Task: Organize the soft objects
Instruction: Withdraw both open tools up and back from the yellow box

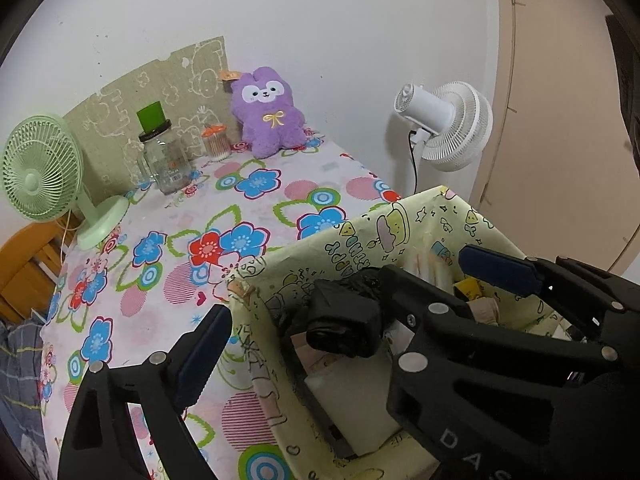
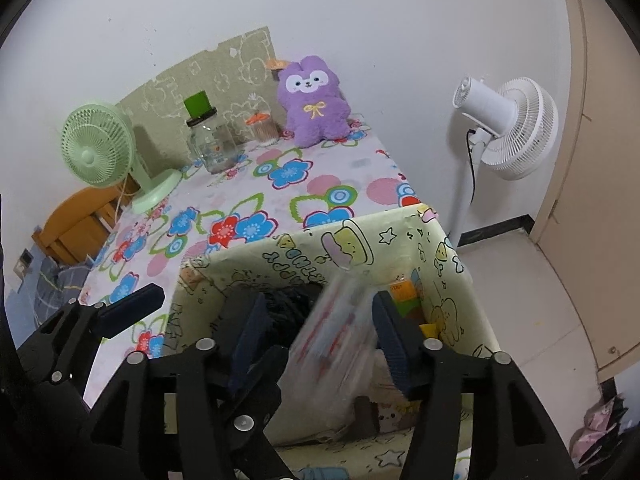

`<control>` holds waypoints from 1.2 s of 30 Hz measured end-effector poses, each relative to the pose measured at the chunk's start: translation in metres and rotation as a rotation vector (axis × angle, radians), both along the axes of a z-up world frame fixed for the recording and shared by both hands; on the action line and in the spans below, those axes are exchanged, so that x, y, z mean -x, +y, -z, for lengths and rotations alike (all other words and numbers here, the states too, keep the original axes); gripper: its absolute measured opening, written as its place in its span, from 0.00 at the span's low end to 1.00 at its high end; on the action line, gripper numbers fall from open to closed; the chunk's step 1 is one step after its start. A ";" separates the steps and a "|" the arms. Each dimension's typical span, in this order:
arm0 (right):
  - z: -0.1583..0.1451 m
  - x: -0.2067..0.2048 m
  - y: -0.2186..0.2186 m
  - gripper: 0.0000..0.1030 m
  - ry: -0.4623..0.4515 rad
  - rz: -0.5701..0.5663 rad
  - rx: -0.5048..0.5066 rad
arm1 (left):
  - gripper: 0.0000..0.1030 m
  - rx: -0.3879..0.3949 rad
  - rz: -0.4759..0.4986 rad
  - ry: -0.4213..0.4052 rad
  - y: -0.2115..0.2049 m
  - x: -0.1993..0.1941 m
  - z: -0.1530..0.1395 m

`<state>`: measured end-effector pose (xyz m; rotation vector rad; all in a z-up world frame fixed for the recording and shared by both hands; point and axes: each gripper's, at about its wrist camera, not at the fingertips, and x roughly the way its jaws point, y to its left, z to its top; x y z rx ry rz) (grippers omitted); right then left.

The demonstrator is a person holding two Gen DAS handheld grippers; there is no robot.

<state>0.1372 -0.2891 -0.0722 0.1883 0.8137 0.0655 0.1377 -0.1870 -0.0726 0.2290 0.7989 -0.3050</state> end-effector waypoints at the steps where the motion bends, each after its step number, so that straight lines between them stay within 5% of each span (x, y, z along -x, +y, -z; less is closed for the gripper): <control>1: -0.001 0.001 0.001 0.60 0.000 -0.002 0.002 | 0.92 0.000 -0.002 -0.005 0.001 0.002 -0.001; 14: -0.023 0.026 0.027 0.79 -0.056 -0.031 0.028 | 0.99 0.031 -0.045 -0.054 0.032 0.024 -0.017; 36: -0.058 0.084 0.090 0.92 -0.188 -0.096 0.082 | 1.00 0.084 -0.198 -0.167 0.112 0.081 -0.044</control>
